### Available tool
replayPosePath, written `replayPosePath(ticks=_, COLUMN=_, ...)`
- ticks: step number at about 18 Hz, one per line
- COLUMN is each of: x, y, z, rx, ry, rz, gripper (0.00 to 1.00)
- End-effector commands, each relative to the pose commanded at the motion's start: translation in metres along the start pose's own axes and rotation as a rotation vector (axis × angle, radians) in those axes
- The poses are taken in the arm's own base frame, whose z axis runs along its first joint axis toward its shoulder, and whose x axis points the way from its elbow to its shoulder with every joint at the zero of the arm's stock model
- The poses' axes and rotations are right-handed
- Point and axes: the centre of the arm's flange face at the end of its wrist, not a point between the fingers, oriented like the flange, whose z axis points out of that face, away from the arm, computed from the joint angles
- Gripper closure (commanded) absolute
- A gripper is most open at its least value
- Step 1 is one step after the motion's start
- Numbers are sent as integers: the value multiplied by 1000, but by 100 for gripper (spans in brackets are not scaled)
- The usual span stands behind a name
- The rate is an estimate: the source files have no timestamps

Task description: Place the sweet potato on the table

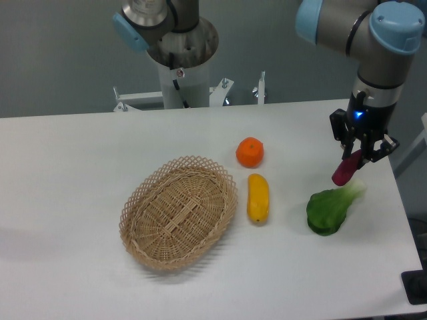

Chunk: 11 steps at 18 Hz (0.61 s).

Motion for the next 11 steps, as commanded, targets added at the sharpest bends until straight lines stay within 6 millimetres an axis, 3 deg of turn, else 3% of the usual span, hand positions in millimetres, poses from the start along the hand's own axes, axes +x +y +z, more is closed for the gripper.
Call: replayPosePath(ticks=11, x=0, y=-8, z=10, rx=5, ry=12, rz=-35, gripper=85)
